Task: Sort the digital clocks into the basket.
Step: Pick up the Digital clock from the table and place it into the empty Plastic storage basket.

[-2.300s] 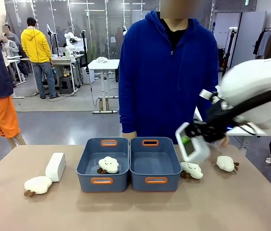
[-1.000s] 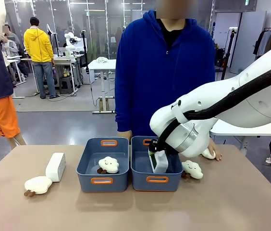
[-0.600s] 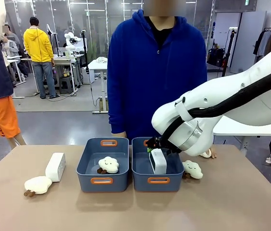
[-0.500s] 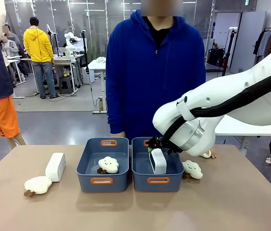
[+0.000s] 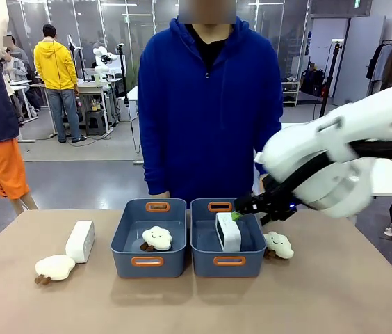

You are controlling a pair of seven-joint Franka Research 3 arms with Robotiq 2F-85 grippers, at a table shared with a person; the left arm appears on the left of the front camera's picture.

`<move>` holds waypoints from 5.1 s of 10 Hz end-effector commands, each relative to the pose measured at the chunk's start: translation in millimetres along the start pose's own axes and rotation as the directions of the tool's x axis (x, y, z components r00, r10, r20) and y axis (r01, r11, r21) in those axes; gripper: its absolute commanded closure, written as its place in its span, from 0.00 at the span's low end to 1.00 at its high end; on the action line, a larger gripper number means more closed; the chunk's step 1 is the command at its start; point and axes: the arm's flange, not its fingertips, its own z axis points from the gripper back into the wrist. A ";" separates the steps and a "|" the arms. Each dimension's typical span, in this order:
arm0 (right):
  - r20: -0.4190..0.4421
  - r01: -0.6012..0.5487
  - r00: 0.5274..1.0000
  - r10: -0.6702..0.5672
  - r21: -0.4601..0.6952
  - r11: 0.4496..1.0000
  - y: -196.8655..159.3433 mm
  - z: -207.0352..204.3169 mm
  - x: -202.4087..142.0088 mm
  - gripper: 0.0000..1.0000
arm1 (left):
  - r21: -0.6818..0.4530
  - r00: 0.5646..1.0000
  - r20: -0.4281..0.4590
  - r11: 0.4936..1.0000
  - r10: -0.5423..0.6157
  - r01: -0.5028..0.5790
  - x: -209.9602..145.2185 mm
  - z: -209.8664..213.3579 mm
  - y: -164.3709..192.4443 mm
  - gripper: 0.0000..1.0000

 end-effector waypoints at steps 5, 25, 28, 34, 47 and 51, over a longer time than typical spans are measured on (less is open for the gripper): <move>0.073 0.056 0.995 -0.074 0.225 0.973 -79.3 130.8 -61.9 0.00 | -0.023 1.000 0.015 1.000 -0.005 0.005 1.6 -0.9 -0.1 0.00; -0.034 0.090 0.995 -0.089 0.652 0.753 -270.3 238.8 -129.3 0.00 | 0.446 0.875 -0.483 0.850 -0.035 0.280 35.1 -150.6 -64.0 0.00; -0.034 0.090 0.995 -0.089 0.652 0.753 -270.3 238.8 -129.3 0.00 | 0.499 0.846 -0.527 0.833 0.073 0.239 31.2 -220.4 -69.1 0.00; -0.034 0.090 0.995 -0.089 0.652 0.753 -270.3 238.8 -129.3 0.00 | 0.426 0.868 -0.491 0.889 0.071 0.169 24.4 -210.5 -91.9 0.00; -0.034 0.090 0.995 -0.089 0.652 0.753 -270.3 238.8 -129.3 0.00 | 0.121 0.999 0.006 0.992 0.034 -0.035 15.2 71.2 -70.9 0.00; -0.034 0.090 0.995 -0.089 0.652 0.753 -270.3 238.8 -129.3 0.00 | 0.189 0.995 -0.103 0.982 0.010 0.010 27.7 25.8 -75.9 0.00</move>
